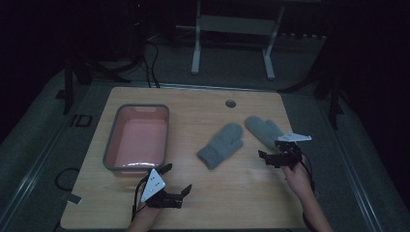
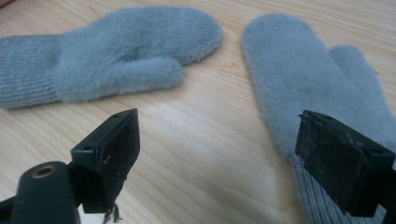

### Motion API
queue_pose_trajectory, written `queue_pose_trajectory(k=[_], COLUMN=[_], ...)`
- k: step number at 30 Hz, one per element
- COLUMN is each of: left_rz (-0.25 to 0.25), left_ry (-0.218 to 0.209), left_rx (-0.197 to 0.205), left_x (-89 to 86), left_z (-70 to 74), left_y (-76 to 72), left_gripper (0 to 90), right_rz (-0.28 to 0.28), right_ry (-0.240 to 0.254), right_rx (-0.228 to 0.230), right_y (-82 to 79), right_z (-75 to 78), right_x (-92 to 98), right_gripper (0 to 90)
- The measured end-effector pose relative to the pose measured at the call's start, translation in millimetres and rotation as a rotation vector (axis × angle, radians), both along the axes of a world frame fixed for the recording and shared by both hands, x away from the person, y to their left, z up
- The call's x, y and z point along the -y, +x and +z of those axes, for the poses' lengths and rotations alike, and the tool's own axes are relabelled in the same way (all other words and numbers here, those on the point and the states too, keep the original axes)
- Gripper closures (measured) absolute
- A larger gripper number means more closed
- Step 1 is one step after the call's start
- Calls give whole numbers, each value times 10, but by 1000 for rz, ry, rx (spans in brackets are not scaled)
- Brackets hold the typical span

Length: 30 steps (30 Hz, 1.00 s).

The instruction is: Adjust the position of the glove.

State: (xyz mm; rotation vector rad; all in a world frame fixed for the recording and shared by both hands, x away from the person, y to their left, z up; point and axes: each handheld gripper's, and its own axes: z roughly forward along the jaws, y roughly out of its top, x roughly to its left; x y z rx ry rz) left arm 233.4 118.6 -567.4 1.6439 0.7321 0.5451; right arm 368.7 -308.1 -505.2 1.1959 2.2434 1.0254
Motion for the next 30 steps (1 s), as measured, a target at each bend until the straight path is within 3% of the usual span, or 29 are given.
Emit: queue_pose_trajectory(k=[2,5,8,13,16,30], left_rz=[1,0,-1,-10,-9,-11], left_ry=[1,-3,-4,-3,-8,-10], left_rx=[-2,-3,-2,-7,-13,-13], left_x=[1,-4,-6,-4,-5,-21], left_z=[0,3,6,6,4,14], left_y=[1,1,0,1,5,5], left_gripper=[21,21,21,21,21,21], right_rz=[13,51,72,138,175,233], right_ry=[-13,17,-23,1,-35,-87], right_rx=[-6,-19,-14,-48,-60,-95], right_y=[54,134,219,381,441,658], right_z=[24,52,61,33,5,-196], right_x=[-59,-167,-306,-470,-593,-1092], right_gripper=[141,133,132,134,137,145])
